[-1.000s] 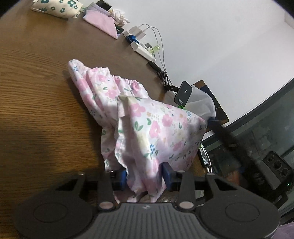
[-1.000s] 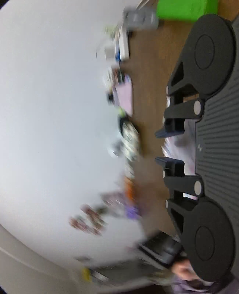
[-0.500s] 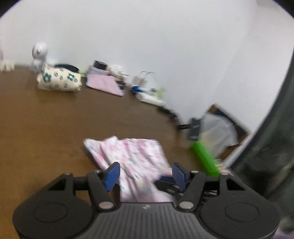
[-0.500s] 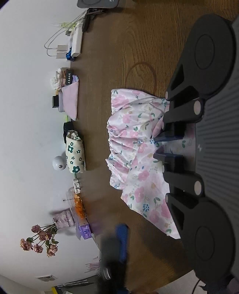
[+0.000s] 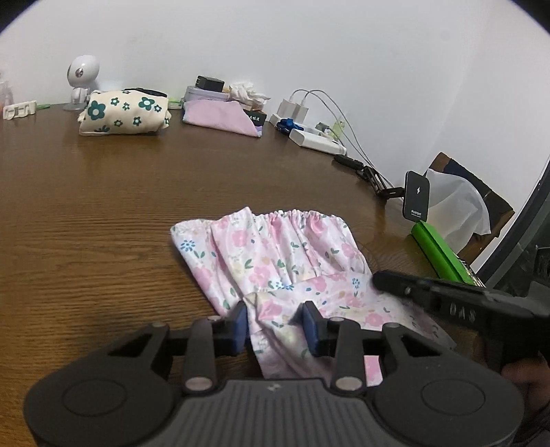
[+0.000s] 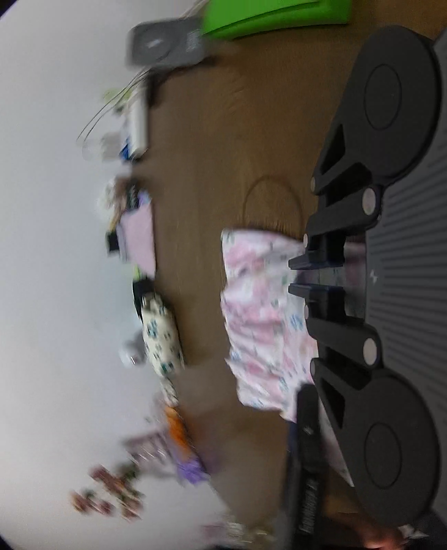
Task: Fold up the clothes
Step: 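Lay the folded dress flat and release it with both grippers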
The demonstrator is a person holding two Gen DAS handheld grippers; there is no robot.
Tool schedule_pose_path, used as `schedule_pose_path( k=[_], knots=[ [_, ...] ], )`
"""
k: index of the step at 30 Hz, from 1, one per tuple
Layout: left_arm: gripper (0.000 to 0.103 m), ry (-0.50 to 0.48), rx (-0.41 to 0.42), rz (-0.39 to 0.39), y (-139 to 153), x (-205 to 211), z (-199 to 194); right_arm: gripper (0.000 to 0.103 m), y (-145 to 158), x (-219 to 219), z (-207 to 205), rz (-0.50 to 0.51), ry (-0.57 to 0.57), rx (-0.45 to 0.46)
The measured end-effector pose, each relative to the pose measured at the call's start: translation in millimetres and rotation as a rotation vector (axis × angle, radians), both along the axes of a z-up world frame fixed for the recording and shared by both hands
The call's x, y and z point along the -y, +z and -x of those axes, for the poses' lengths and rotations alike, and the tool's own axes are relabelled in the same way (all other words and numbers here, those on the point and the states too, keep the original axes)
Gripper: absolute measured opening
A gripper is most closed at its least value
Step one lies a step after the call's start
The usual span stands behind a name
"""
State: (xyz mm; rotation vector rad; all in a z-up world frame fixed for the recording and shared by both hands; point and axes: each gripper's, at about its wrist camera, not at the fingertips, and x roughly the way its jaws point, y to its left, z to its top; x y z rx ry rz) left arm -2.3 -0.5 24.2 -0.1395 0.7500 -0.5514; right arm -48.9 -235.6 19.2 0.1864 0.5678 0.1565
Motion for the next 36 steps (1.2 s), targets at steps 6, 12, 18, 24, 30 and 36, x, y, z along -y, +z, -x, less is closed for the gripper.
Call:
schedule_pose_path(
  k=[6, 12, 18, 24, 30, 36],
  knots=[
    [0.034, 0.003, -0.001, 0.019, 0, -2, 0, 0.01, 17, -6, 21, 0.046, 0.077, 0.148],
    [0.052, 0.037, 0.032, 0.018, -1, -8, 2, 0.01, -4, -24, -1, 0.111, 0.139, 0.034],
    [0.058, 0.065, 0.056, 0.008, 7, -16, 8, 0.023, 1, -7, 6, 0.076, 0.069, 0.036],
    [0.058, -0.037, 0.238, 0.011, 39, -6, 34, 0.024, 22, 3, 31, 0.082, 0.125, 0.2],
    [0.05, -0.104, 0.19, -0.109, 17, 26, 16, 0.023, 26, -16, 15, 0.133, 0.17, 0.166],
    [0.052, -0.118, 0.146, -0.116, 4, 23, 9, 0.02, -1, -24, -12, 0.148, 0.204, 0.019]
  ],
)
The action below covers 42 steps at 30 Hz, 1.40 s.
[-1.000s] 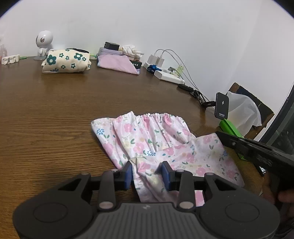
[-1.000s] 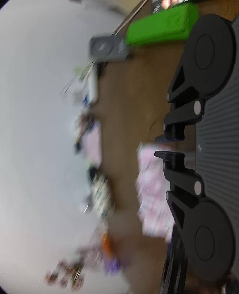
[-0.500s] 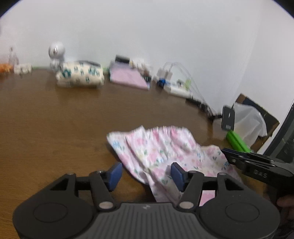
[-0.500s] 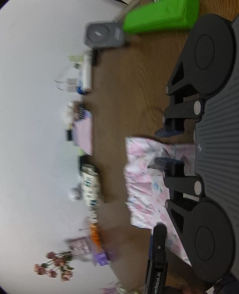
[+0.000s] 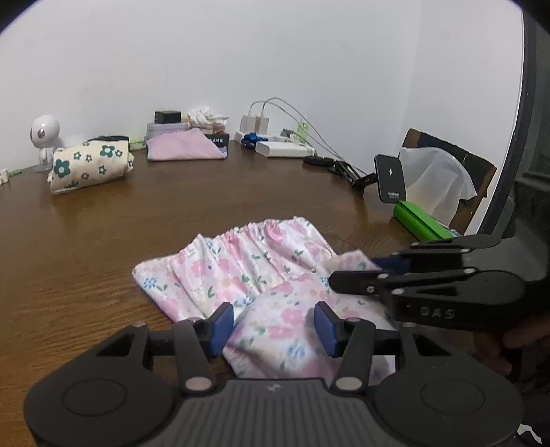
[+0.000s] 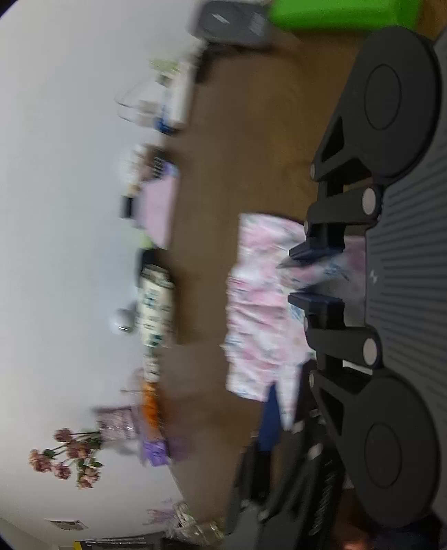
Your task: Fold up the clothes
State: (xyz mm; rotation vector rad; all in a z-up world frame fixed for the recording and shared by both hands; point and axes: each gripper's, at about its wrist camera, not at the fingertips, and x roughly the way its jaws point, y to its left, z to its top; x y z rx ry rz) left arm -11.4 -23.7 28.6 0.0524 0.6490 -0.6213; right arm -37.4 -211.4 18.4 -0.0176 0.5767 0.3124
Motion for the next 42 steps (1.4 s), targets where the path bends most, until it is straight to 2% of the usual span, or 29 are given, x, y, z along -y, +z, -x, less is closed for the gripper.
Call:
schedule_pose_path(
  k=[3, 4, 5, 7, 8, 10, 12, 13, 16, 19, 22, 24, 28, 30, 31, 33, 36, 37, 42],
  knots=[
    [0.054, -0.003, -0.019, 0.008, -6, -3, 0, 0.022, 0, 13, -2, -0.057, -0.075, -0.016],
    [0.054, -0.004, -0.021, 0.012, -7, -4, 0, 0.027, 2, 17, 0, -0.065, -0.101, -0.002],
    [0.054, -0.005, -0.021, 0.014, -7, -5, -1, 0.027, 4, 21, 2, -0.061, -0.11, 0.021],
    [0.055, -0.008, -0.021, 0.016, -8, -5, -1, 0.029, 9, 29, 13, -0.024, -0.084, 0.095],
    [0.055, -0.01, -0.02, 0.015, -8, -6, -2, 0.036, 9, 33, 16, -0.015, -0.068, 0.1],
    [0.055, -0.014, -0.016, 0.013, -8, -6, -3, 0.039, 9, 42, 20, -0.002, -0.038, 0.098],
    [0.055, -0.009, -0.013, 0.009, -8, -6, -3, 0.038, 9, 51, 25, 0.012, -0.007, 0.097],
    [0.055, -0.006, -0.011, 0.008, -8, -6, -3, 0.036, 8, 53, 25, -0.023, 0.02, 0.078],
    [0.06, 0.041, -0.008, 0.001, -6, -15, -6, 0.023, 2, 48, 26, -0.103, 0.073, 0.005],
    [0.057, 0.123, 0.017, -0.004, 1, -30, -7, 0.02, -6, 28, 35, -0.171, 0.095, -0.077],
    [0.056, 0.153, 0.044, 0.015, 15, -35, -2, 0.021, 0, 16, 53, -0.137, 0.111, -0.021],
    [0.057, 0.116, 0.052, 0.009, 18, -26, 2, 0.024, 3, 17, 62, -0.06, 0.075, 0.076],
    [0.057, 0.055, 0.058, -0.008, 19, -8, 6, 0.026, -5, 14, 67, 0.058, 0.119, 0.114],
    [0.057, 0.058, 0.029, -0.024, 10, -2, 1, 0.033, -5, 3, 71, 0.112, 0.159, 0.17],
    [0.057, 0.06, 0.015, -0.017, 7, -3, -1, 0.04, -6, -1, 72, 0.126, 0.17, 0.198],
    [0.059, 0.063, -0.009, -0.009, 2, -8, -6, 0.042, -9, -9, 70, 0.153, 0.186, 0.222],
    [0.061, 0.061, -0.031, -0.006, -3, -13, -8, 0.038, -13, -14, 55, 0.17, 0.148, 0.195],
    [0.063, 0.062, -0.036, -0.004, -4, -13, -9, 0.035, -12, -9, 49, 0.146, 0.118, 0.18],
    [0.064, 0.053, -0.028, -0.005, -6, -11, -9, 0.036, -9, 14, 26, 0.009, -0.016, 0.1]
  ],
)
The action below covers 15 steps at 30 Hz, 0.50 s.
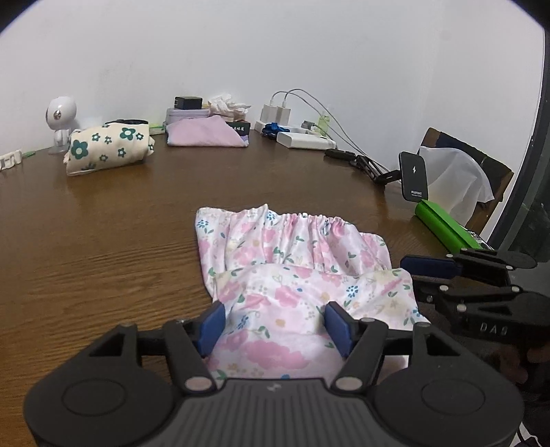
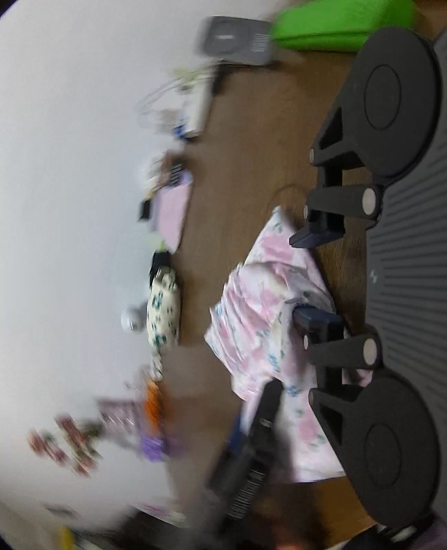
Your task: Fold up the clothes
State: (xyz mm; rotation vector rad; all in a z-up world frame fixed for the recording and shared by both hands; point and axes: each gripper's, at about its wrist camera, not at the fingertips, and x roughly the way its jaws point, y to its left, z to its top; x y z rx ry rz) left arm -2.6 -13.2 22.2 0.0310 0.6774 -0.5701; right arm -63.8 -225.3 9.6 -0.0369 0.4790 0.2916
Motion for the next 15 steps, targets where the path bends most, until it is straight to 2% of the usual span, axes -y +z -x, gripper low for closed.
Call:
schedule_pose_path(
  k=[4, 8, 9, 10, 12, 13, 15],
  knots=[
    [0.064, -0.017, -0.001, 0.003, -1, 0, 0, 0.048, 1, 11, 2, -0.029, -0.034, -0.018],
    [0.064, -0.012, 0.002, 0.009, -1, 0, 2, 0.041, 13, 33, 13, -0.035, -0.192, 0.01],
    [0.064, -0.009, 0.002, 0.01, -1, 0, 2, 0.029, 18, 38, 17, -0.049, -0.216, 0.022],
    [0.064, -0.006, 0.0, 0.011, -1, 0, 2, 0.022, 24, 39, 21, -0.099, -0.181, 0.035],
    [0.064, -0.004, -0.011, 0.029, 0, -2, 1, 0.022, 32, 21, 28, -0.139, -0.029, 0.041],
    [0.064, 0.0, -0.019, 0.047, 0, -4, 0, 0.022, 31, 7, 30, -0.132, 0.047, 0.041],
    [0.064, 0.01, -0.037, 0.085, -1, -10, -2, 0.022, 23, -15, 25, -0.105, 0.128, 0.026]
  ],
)
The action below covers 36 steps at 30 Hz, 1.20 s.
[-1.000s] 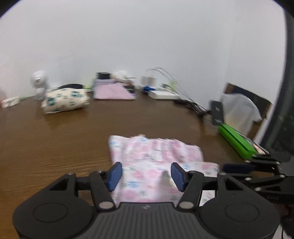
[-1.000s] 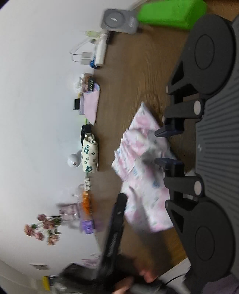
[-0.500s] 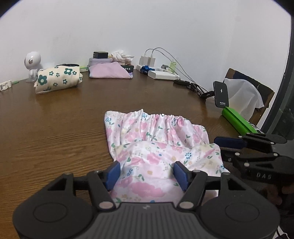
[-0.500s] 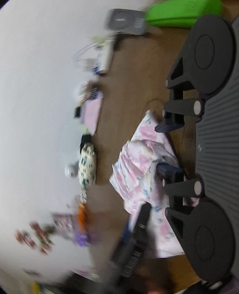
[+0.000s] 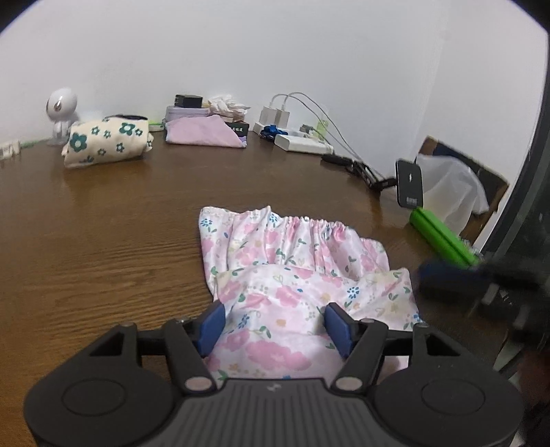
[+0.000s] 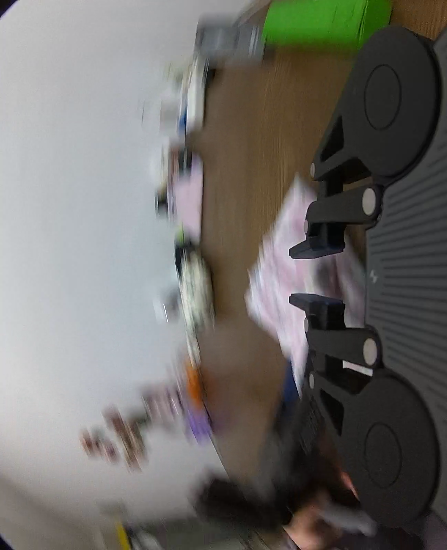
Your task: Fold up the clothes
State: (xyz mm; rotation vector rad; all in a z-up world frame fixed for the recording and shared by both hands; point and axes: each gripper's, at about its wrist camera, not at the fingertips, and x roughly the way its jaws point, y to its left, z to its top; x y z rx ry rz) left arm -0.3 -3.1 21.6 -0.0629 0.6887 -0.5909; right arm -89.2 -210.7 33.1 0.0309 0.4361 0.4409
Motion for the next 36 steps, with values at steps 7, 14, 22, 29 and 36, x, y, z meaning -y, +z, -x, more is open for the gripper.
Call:
schedule_pose_path(
  k=[7, 14, 22, 29, 36],
  knots=[
    [0.066, 0.011, -0.05, 0.065, 3, -10, 3, 0.022, -16, 23, -9, 0.133, -0.176, -0.116],
    [0.075, -0.073, -0.001, 0.092, 17, -54, 30, 0.057, 14, 1, 35, 0.138, 0.134, 0.153],
    [0.073, -0.128, -0.044, 0.089, 6, -50, 53, 0.03, -6, -36, -65, 0.101, 0.063, -0.148],
    [0.074, -0.299, -0.032, 0.027, 8, -44, 91, 0.03, -16, -31, -51, 0.119, 0.198, -0.171],
    [0.088, -0.263, 0.335, -0.196, 16, -51, 125, 0.061, 12, -13, 27, 0.244, 0.289, 0.108]
  ],
)
